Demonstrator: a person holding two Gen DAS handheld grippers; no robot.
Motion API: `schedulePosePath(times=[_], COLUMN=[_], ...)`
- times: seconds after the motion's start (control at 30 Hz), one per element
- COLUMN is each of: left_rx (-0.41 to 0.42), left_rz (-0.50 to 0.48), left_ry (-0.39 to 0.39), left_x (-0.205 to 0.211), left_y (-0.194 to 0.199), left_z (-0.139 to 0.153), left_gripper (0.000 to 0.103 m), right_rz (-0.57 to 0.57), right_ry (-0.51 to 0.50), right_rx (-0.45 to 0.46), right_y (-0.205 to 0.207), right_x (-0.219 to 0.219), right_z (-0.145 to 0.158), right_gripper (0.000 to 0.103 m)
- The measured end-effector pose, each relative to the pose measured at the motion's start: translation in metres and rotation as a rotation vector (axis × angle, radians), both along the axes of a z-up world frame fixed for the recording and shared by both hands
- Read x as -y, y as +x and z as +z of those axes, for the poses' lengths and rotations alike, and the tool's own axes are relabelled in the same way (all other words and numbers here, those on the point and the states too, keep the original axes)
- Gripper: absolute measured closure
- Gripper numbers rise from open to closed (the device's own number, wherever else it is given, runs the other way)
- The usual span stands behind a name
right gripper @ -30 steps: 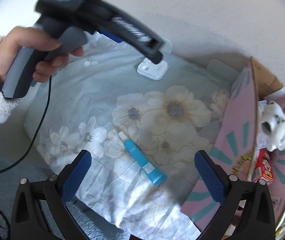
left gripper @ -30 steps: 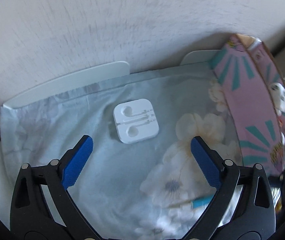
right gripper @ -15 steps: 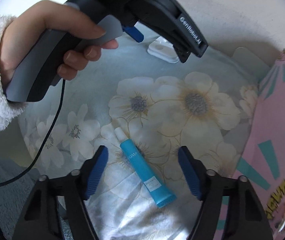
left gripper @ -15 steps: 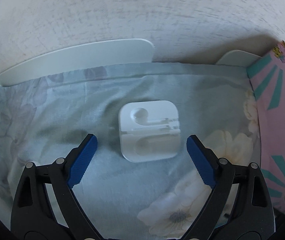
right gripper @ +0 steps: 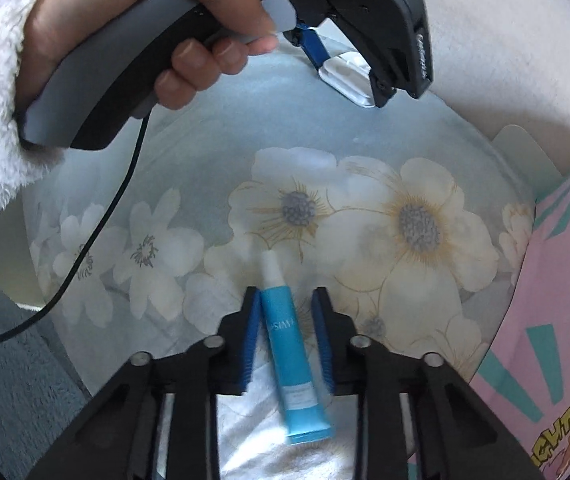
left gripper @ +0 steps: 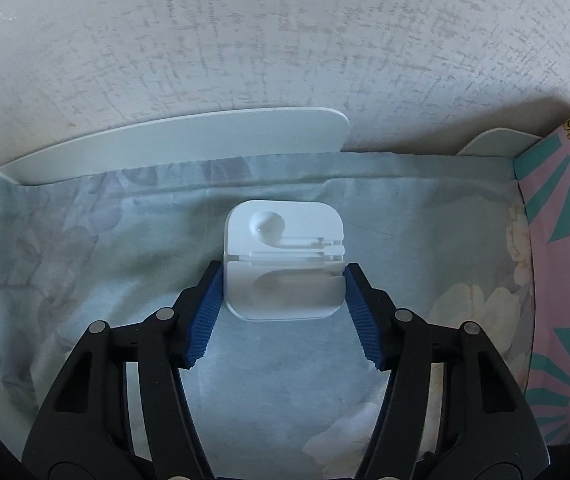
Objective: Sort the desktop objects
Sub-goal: 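Grasp the white earphone case with the left tool while the right tool grasps the blue tube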
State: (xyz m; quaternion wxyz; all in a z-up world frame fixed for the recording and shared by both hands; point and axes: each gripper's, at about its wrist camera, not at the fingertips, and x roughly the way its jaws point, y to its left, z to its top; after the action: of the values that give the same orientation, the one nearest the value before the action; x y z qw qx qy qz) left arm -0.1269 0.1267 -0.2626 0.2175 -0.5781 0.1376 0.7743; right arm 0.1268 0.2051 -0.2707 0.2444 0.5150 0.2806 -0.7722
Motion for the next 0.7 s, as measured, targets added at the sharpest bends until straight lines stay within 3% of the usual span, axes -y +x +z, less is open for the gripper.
schedulePosePath(times=[0.17,0.43,0.7], left_rx=[0.015,0.006,-0.005], left_rz=[0.023,0.043,0.026], left_ry=[0.020,0.041,0.065], left_x=[0.010,0.034,0.056], left_y=[0.003,0.014,0.051], left_z=[0.004,0.023,0.052], left_gripper=[0.046,0.046,0.046], right_rz=[-0.020,-0.083,-0.164], right_ry=[-0.027,-0.166,-0.277], right_rx=[0.018,0.065,0.088], right_y=[-0.006,-0.016,-0.026], right_x=[-0.003,-0.013,-0.021], right_z=[0.003,0.021,0.041], right_gripper=[0.088,0.089,0.089])
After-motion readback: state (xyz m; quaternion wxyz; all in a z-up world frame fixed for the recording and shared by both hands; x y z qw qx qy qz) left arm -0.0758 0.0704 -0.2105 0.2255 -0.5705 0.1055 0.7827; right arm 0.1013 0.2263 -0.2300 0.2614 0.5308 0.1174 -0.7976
